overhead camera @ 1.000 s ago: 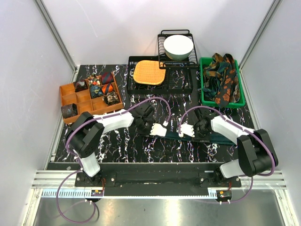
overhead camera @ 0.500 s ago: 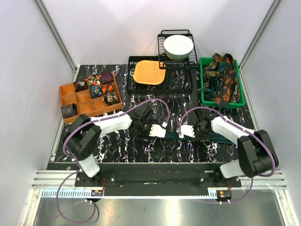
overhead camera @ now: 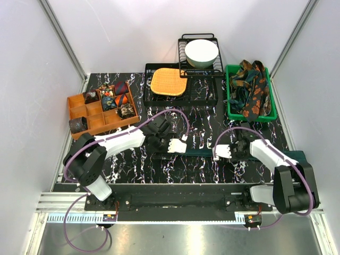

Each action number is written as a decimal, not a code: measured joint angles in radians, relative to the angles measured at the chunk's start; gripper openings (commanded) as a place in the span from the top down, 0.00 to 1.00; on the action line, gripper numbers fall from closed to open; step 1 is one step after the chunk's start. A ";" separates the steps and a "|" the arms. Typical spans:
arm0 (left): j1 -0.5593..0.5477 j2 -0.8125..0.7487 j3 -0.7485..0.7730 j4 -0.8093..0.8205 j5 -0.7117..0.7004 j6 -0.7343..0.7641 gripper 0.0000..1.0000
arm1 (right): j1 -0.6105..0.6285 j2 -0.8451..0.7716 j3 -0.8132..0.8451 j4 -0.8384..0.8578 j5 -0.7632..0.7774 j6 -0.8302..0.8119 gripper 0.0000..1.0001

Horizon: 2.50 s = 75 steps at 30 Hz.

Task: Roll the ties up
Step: Roll the tie at the center of the board.

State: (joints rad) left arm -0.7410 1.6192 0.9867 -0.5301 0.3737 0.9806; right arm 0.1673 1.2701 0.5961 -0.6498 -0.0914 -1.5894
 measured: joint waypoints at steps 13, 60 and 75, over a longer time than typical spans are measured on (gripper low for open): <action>0.023 0.013 0.043 -0.020 0.039 -0.048 0.18 | -0.087 0.008 0.134 -0.223 -0.111 0.006 0.17; 0.053 0.014 0.058 -0.045 0.071 -0.092 0.18 | -0.156 0.194 0.180 -0.160 -0.134 0.054 0.34; 0.051 -0.110 0.019 0.056 0.121 -0.232 0.16 | -0.157 0.050 0.460 -0.374 -0.304 0.336 0.00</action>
State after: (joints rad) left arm -0.6899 1.5093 1.0054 -0.4736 0.4950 0.7483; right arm 0.0101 1.3205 1.0565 -1.0241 -0.3954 -1.2537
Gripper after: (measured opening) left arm 0.828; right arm 0.986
